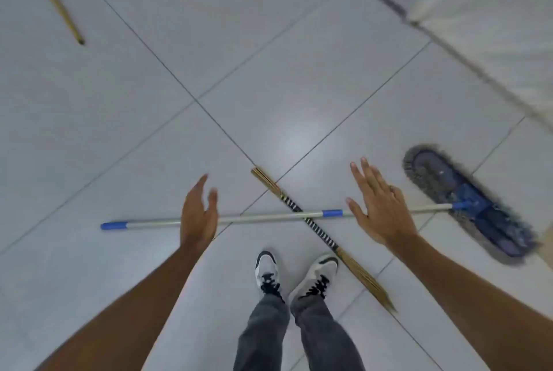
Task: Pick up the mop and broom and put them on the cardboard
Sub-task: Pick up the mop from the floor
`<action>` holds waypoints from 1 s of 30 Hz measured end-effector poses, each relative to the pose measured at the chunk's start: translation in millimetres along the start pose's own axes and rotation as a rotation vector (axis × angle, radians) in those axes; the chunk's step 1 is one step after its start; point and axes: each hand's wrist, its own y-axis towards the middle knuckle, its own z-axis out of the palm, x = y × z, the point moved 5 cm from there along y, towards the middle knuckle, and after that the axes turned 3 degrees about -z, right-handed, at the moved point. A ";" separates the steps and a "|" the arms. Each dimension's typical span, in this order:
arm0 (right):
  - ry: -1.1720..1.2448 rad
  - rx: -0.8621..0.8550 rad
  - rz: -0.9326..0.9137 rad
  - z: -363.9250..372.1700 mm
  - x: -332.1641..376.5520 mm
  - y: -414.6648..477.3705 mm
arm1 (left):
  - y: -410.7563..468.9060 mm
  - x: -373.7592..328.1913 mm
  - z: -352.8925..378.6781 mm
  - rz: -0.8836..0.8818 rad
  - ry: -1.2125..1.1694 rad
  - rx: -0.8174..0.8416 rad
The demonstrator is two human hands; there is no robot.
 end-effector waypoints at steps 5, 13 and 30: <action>-0.024 0.209 -0.032 265.6 -35.2 91.7 | 170.4 227.4 23.8 -0.391 -0.084 -0.149; -0.029 0.354 0.076 526.4 -96.3 154.5 | 310.5 417.0 102.4 -0.613 -0.465 -0.106; -0.125 0.182 0.001 424.9 -108.5 154.3 | 261.0 274.9 126.3 -0.231 -0.854 -0.312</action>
